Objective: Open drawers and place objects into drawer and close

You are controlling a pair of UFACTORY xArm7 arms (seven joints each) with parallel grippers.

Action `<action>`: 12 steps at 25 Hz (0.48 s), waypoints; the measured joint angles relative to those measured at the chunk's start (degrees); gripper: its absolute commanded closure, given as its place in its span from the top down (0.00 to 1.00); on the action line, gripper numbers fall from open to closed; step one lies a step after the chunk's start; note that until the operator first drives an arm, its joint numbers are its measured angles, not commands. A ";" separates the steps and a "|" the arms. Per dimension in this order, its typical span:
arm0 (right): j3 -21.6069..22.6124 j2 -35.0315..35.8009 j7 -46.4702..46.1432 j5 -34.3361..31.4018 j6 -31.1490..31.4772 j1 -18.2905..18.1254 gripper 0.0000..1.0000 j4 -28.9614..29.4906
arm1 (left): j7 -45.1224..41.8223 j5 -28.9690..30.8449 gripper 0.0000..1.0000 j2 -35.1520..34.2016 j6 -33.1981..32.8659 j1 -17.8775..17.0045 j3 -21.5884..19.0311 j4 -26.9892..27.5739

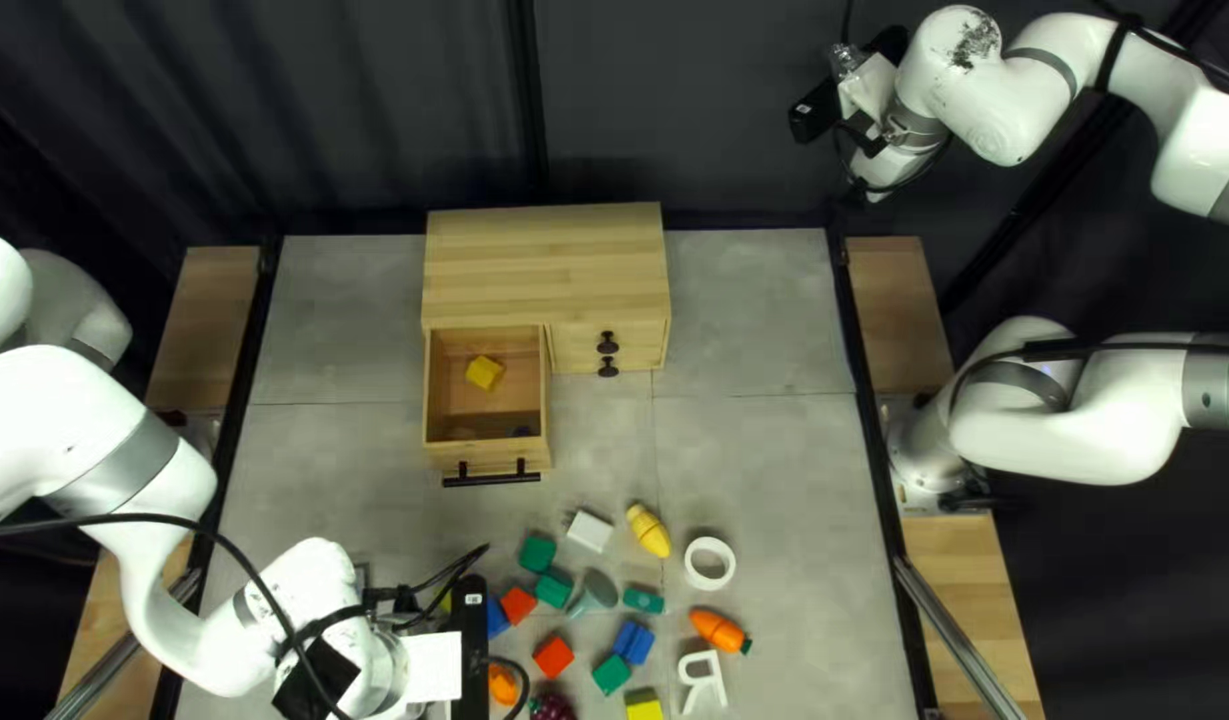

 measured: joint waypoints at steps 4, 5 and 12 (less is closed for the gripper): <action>0.00 0.00 0.00 0.00 0.00 0.00 1.00 0.00 | 0.63 -0.25 0.00 0.35 -0.57 0.28 -0.07 0.00; 0.00 0.00 0.00 0.00 0.00 0.00 1.00 0.00 | 0.83 -0.37 0.00 0.42 -0.68 0.37 -0.12 0.00; 0.00 0.00 0.00 0.00 0.00 0.00 1.00 0.00 | 2.39 -1.78 0.00 -0.32 2.52 0.63 -0.89 1.14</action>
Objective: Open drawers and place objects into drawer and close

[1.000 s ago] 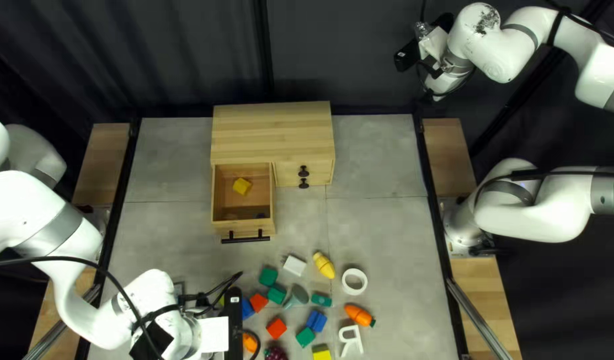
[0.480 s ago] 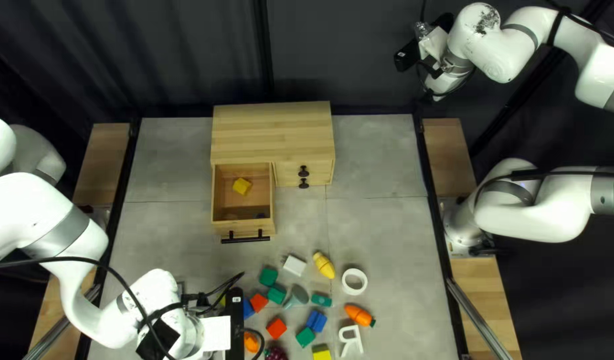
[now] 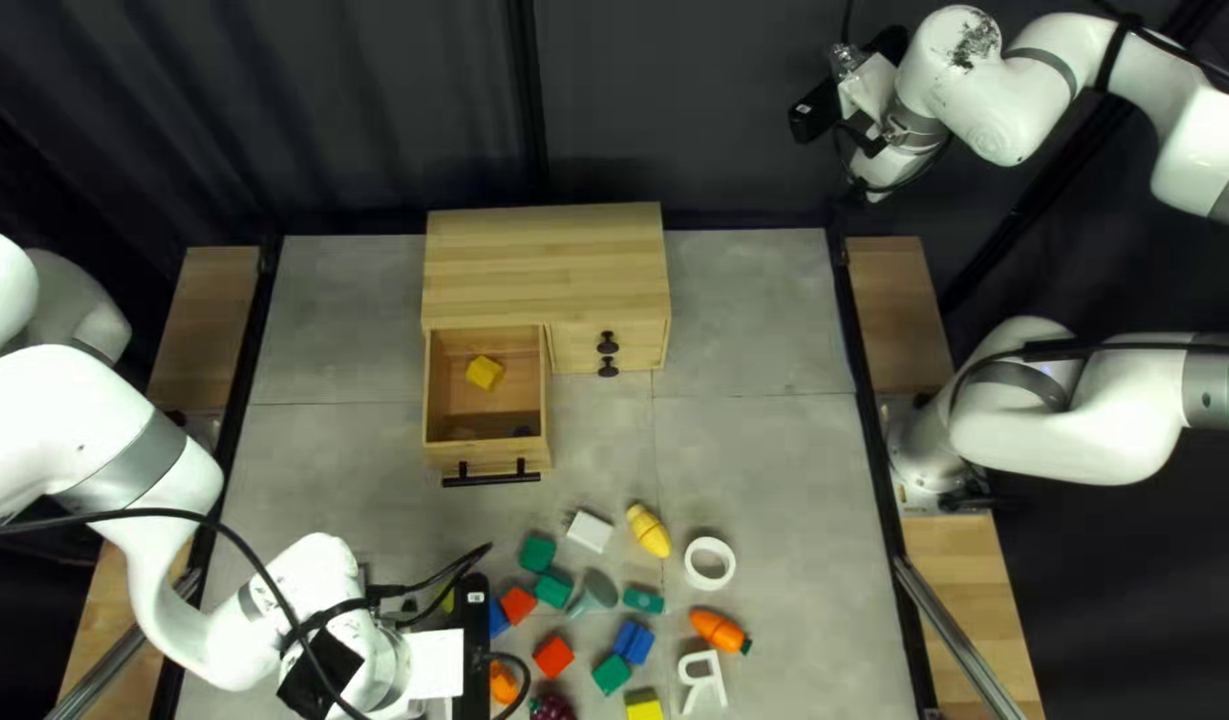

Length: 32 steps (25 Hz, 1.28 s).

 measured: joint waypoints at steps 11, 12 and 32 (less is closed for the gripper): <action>0.00 0.00 0.00 0.00 0.00 0.00 1.00 0.00 | 9.31 -5.19 0.00 -8.89 25.53 0.71 -1.34 7.22; 0.00 0.00 0.00 0.00 0.00 0.00 1.00 0.00 | 11.31 -5.34 0.00 -10.33 27.91 1.15 -1.03 7.95; 0.00 0.00 0.00 0.00 0.00 0.00 1.00 0.00 | 35.32 8.69 1.00 -22.25 30.33 14.01 12.58 5.06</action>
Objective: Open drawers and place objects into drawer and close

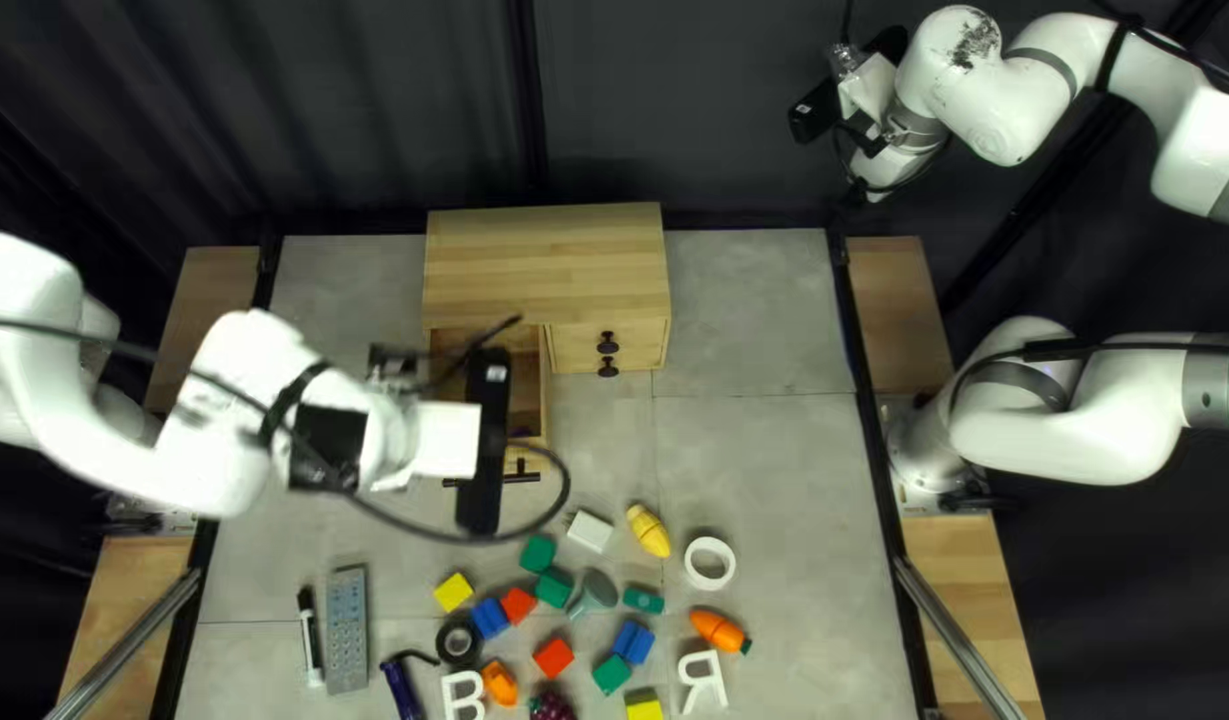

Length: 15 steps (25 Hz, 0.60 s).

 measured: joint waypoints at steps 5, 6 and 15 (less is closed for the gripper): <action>0.00 0.00 0.00 0.00 0.00 0.00 1.00 0.00 | -1.75 0.82 1.00 -1.94 -7.26 2.10 2.28 -5.63; 0.00 0.00 0.00 0.00 0.00 0.00 1.00 0.00 | -2.27 0.52 1.00 -2.41 -8.05 2.11 2.31 -6.47; 0.00 0.00 0.00 0.00 0.00 0.00 1.00 0.00 | -0.43 -7.29 1.00 -1.97 -4.04 -4.80 -3.68 -3.75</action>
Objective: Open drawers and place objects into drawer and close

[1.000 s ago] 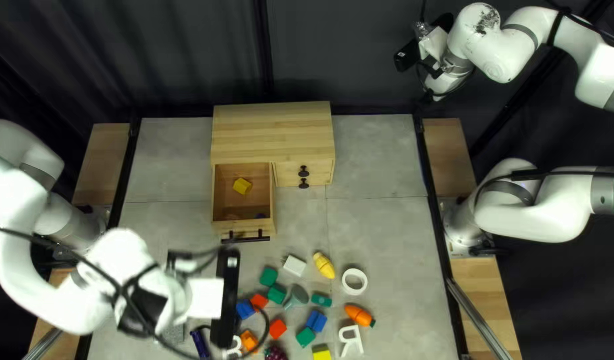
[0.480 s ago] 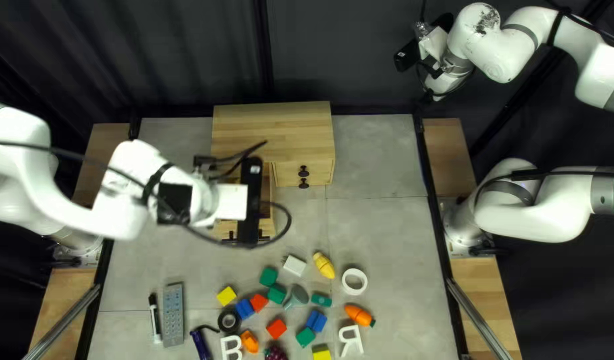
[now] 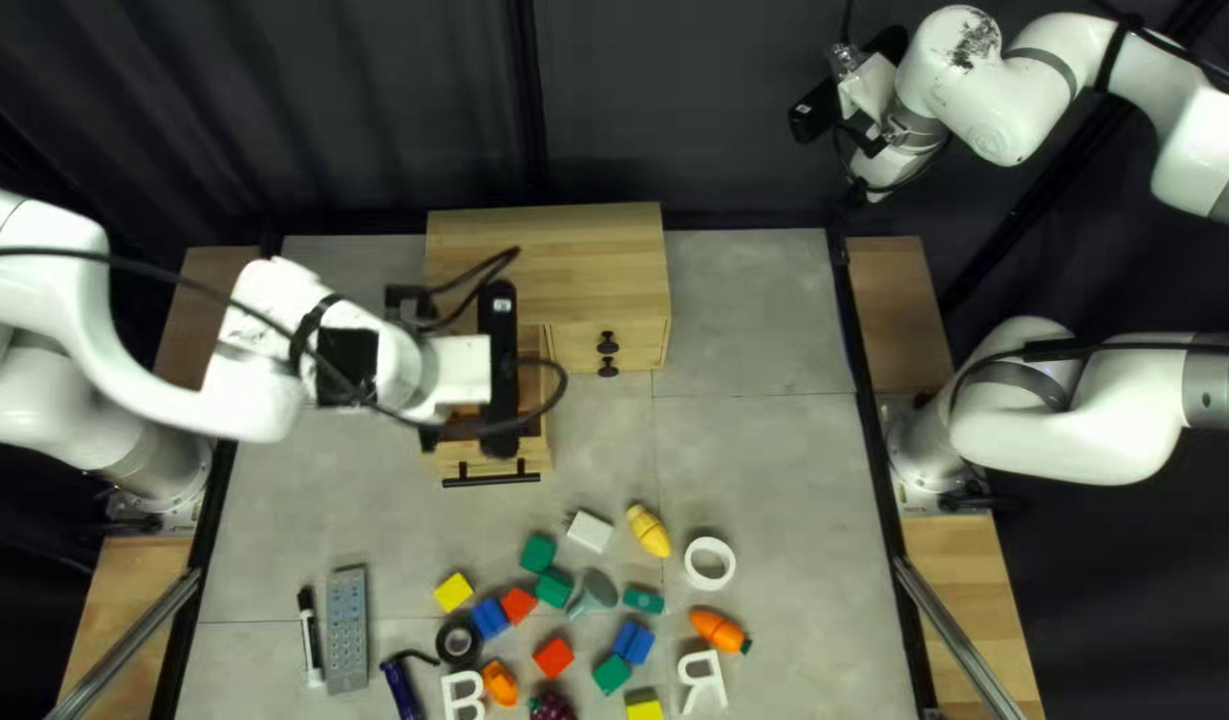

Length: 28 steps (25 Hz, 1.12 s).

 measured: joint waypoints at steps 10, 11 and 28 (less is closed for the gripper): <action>0.00 0.00 0.00 0.00 0.00 0.00 1.00 0.00 | 14.17 -8.41 1.00 8.63 -3.51 -6.78 -6.44 2.08; 0.00 0.00 0.00 0.00 0.00 0.00 1.00 0.00 | 16.79 -8.94 1.00 9.87 -4.17 -6.88 -6.72 2.25; 0.00 0.00 0.00 0.00 0.00 0.00 1.00 0.00 | 34.01 -6.24 1.00 21.52 -22.01 -3.96 -5.70 -1.44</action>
